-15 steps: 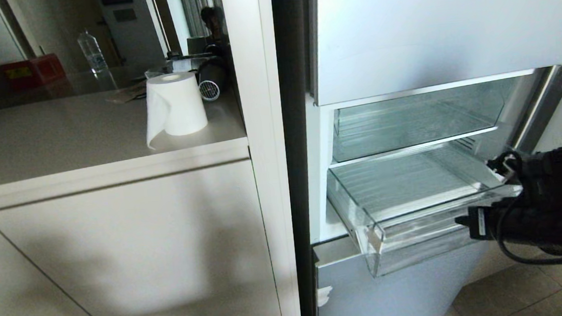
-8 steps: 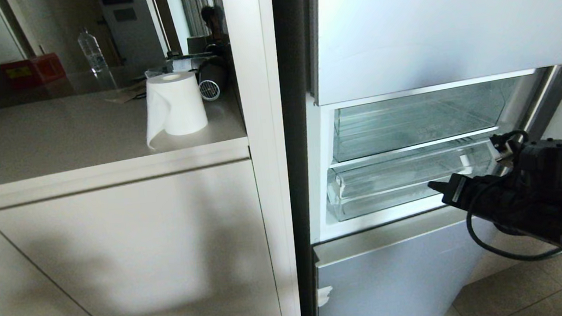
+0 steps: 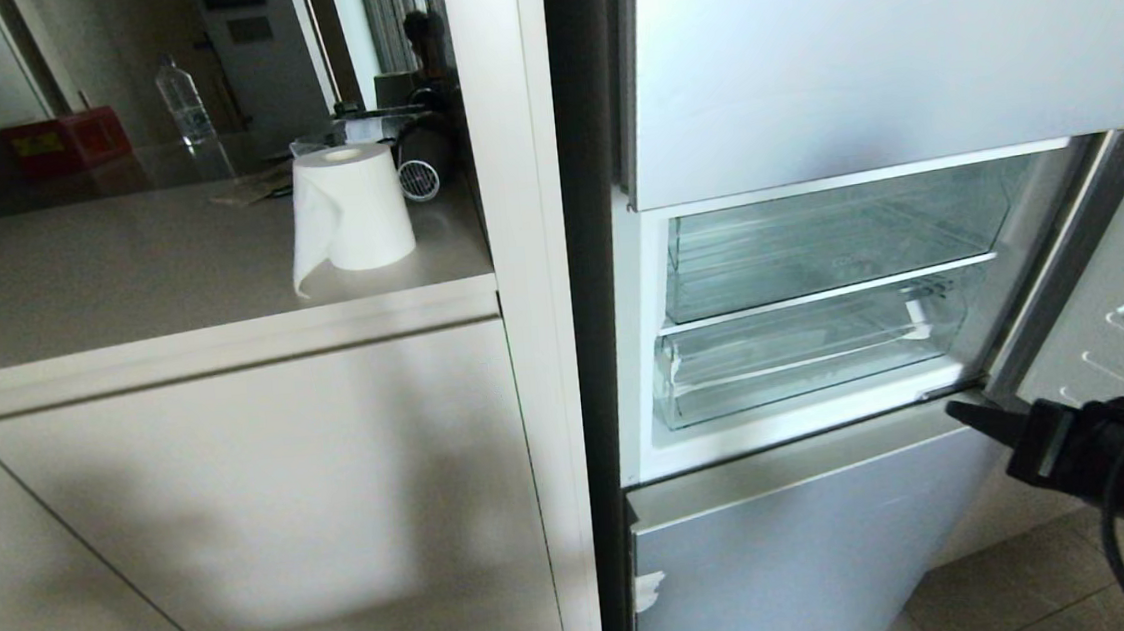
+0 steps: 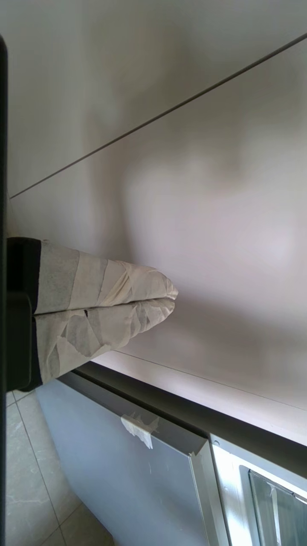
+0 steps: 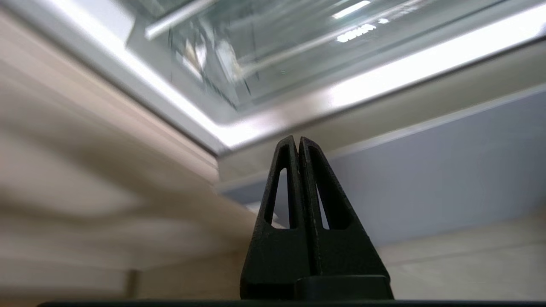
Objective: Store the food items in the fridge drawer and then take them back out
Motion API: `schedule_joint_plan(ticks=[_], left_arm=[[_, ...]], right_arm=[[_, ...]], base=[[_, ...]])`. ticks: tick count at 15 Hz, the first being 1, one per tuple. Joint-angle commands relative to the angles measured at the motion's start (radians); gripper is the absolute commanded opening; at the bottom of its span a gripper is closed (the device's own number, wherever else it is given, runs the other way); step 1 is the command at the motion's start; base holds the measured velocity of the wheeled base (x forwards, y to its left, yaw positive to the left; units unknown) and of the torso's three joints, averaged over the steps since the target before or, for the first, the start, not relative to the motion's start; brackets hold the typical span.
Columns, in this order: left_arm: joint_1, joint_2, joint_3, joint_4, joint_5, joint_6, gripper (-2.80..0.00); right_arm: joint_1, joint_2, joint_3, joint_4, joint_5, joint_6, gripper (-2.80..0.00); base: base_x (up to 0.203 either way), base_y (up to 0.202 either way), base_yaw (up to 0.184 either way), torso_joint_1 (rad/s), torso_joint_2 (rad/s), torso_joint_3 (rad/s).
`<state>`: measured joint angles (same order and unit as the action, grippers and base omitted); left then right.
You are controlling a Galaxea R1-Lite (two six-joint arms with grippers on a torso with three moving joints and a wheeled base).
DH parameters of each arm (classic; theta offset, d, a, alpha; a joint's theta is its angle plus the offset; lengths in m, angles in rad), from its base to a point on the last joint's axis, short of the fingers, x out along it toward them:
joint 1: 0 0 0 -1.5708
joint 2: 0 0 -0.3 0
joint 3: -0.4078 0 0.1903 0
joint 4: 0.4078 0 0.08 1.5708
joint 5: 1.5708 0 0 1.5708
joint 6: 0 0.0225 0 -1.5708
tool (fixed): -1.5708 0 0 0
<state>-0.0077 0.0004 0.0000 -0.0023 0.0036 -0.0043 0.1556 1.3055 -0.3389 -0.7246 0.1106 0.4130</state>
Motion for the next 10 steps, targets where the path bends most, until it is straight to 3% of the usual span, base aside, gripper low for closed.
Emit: schedule_joint_plan(ticks=[1, 5, 8, 10], left_arm=[[0.0, 0.0, 0.0, -0.001, 0.001, 0.0, -2.8], [0.0, 0.0, 0.0, -0.001, 0.0, 0.0, -2.8], [-0.001, 0.0, 0.0, -0.001, 0.001, 0.0, -2.8], [0.0, 0.0, 0.0, -0.001, 0.001, 0.0, -2.8]], right_arm=[[-0.013, -0.286, 0.046, 0.135, -0.004, -0.055, -2.8], [-0.075, -0.776, 0.139, 0.505, -0.039, -0.261, -2.8], [-0.141, -1.045, 0.279, 0.645, -0.055, -0.438, -2.8], [-0.157, -1.185, 0.318, 0.696, -0.062, -0.513, -2.8]], base=[[0.0, 0.0, 0.0, 0.0, 0.0, 0.0], [0.0, 0.0, 0.0, 0.0, 0.0, 0.0], [0.0, 0.0, 0.0, 0.0, 0.0, 0.0], [0.0, 0.0, 0.0, 0.0, 0.0, 0.0]])
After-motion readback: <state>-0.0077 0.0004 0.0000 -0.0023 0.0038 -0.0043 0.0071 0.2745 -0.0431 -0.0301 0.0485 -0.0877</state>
